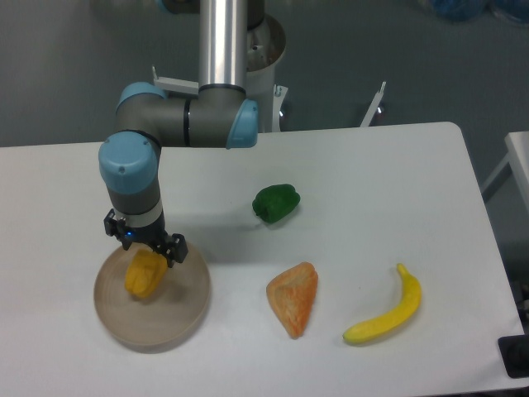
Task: Pick up the yellow pepper from the plate
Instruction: 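Lower the gripper onto the yellow pepper and close on it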
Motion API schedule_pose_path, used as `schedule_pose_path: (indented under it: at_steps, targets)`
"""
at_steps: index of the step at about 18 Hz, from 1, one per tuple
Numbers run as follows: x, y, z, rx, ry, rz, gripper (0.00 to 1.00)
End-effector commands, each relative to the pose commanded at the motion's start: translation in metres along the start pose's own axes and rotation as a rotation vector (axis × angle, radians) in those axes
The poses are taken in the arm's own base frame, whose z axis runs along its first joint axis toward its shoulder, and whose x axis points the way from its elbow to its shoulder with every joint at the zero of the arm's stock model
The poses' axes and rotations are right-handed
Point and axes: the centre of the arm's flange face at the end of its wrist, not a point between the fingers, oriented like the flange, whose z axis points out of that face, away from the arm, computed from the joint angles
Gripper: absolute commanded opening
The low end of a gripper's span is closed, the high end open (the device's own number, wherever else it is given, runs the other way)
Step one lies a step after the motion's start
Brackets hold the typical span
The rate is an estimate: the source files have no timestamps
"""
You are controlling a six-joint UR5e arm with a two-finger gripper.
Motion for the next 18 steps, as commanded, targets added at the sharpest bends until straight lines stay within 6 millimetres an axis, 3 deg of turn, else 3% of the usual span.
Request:
schedule_pose_path:
  at_steps: [7, 8, 10, 11, 13, 18]
  targets:
    - [0.006, -0.004, 0.012, 0.0, -0.02, 0.014, 1.0]
    - [0.005, -0.005, 0.011, 0.002, -0.021, 0.019, 0.93]
    - [0.005, -0.005, 0.011, 0.002, -0.021, 0.022, 0.65]
    - [0.006, -0.004, 0.011, 0.001, -0.021, 0.028, 0.57]
    - [0.006, -0.004, 0.011, 0.001, -0.021, 0.042, 0.47]
    - [0.006, -0.005, 0.006, 0.008, -0.022, 0.044, 0.44]
